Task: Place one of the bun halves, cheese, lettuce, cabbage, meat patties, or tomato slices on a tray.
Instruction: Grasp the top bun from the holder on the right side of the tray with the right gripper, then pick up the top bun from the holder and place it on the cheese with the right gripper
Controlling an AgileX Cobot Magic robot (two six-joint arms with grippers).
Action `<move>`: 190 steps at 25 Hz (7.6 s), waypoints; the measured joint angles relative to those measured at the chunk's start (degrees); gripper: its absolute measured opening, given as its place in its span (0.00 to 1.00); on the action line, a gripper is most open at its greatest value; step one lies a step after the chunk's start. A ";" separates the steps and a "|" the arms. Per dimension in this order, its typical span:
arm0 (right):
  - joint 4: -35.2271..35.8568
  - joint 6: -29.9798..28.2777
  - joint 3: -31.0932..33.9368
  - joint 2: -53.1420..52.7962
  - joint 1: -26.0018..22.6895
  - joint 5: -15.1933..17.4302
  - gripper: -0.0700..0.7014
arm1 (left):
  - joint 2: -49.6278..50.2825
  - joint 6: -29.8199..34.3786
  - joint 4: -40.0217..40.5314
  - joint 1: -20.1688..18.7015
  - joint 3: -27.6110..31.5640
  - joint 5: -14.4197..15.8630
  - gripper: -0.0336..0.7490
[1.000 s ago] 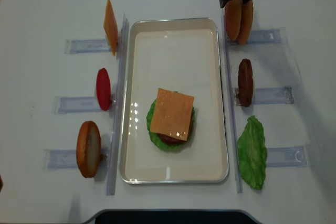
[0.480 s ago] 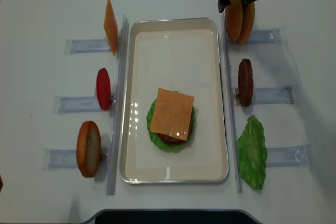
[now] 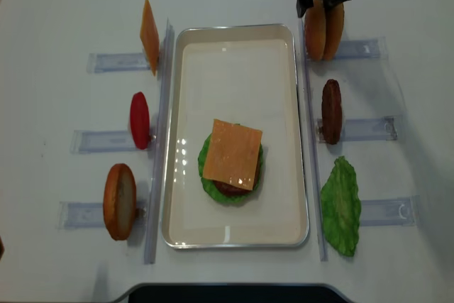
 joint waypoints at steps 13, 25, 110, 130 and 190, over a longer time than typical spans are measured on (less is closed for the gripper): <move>0.00 0.05 0.00 0.04 0.00 3.14 0.42 | 0.00 0.00 0.00 0.00 0.00 0.00 0.04; 0.47 1.37 0.00 -0.94 0.00 6.58 0.42 | 0.00 0.00 0.00 0.00 0.00 0.00 0.04; 76.88 -41.58 52.89 -32.33 16.14 -30.25 0.40 | -0.05 0.10 0.00 0.00 0.00 0.00 0.04; 78.53 -41.74 52.93 -28.50 19.52 -32.13 0.40 | -0.05 0.10 0.00 0.00 0.00 0.00 0.04; 79.07 -41.94 52.93 -27.00 19.52 -33.18 0.39 | -0.05 0.10 0.00 0.00 0.00 0.00 0.04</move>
